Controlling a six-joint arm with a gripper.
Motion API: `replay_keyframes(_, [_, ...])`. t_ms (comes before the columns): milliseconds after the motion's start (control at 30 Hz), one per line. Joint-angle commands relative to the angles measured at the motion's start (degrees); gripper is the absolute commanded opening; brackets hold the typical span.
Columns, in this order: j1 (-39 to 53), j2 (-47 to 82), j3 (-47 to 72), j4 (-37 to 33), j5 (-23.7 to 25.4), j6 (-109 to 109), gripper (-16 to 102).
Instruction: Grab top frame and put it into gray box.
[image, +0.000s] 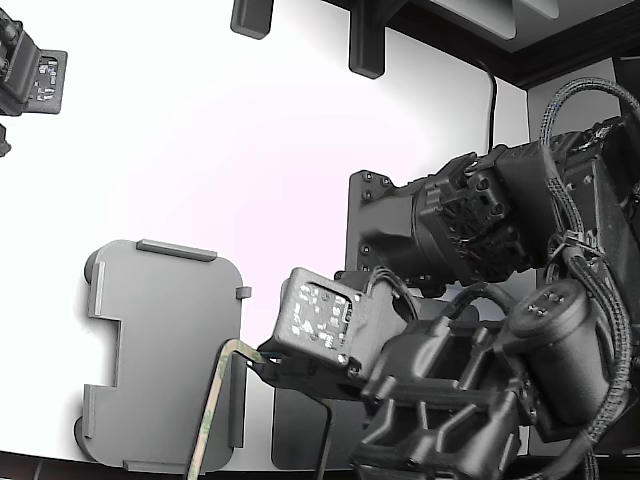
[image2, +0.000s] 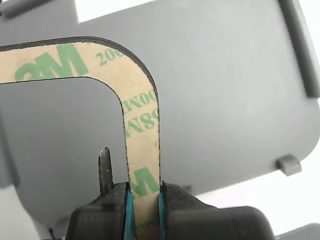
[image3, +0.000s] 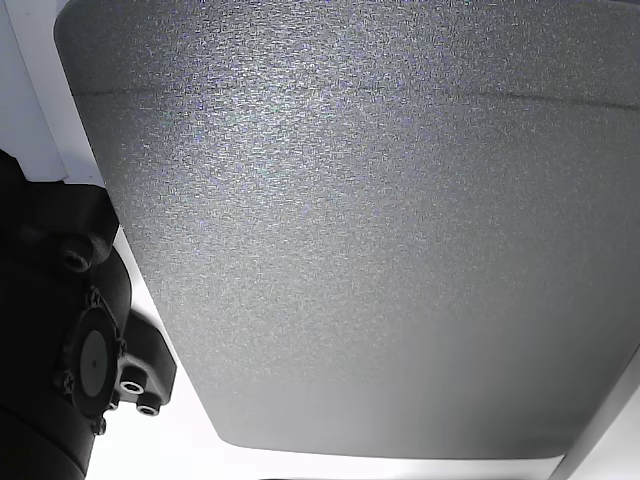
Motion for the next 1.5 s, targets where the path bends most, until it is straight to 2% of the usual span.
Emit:
replay_keyframes(0, [-2.72, 0.7, -1.85, 0.53, -0.62, 19.78, -12])
replay_keyframes(100, [-4.13, -0.09, -1.93, 0.53, -3.34, 42.71, -11])
replay_keyframes(200, [-6.5, -0.35, -1.76, 0.53, -8.35, 51.42, -11])
replay_keyframes(333, [-6.77, -1.67, -1.93, 0.53, -8.7, 62.67, -11])
replay_keyframes(633, [-12.74, -4.66, -0.35, 0.7, -16.35, 61.61, -11])
replay_keyframes(833, [-13.71, -5.27, 2.72, 0.7, -18.37, 57.04, -12])
replay_keyframes(1467, [-15.73, -7.03, 3.25, 0.7, -18.54, 55.11, -12])
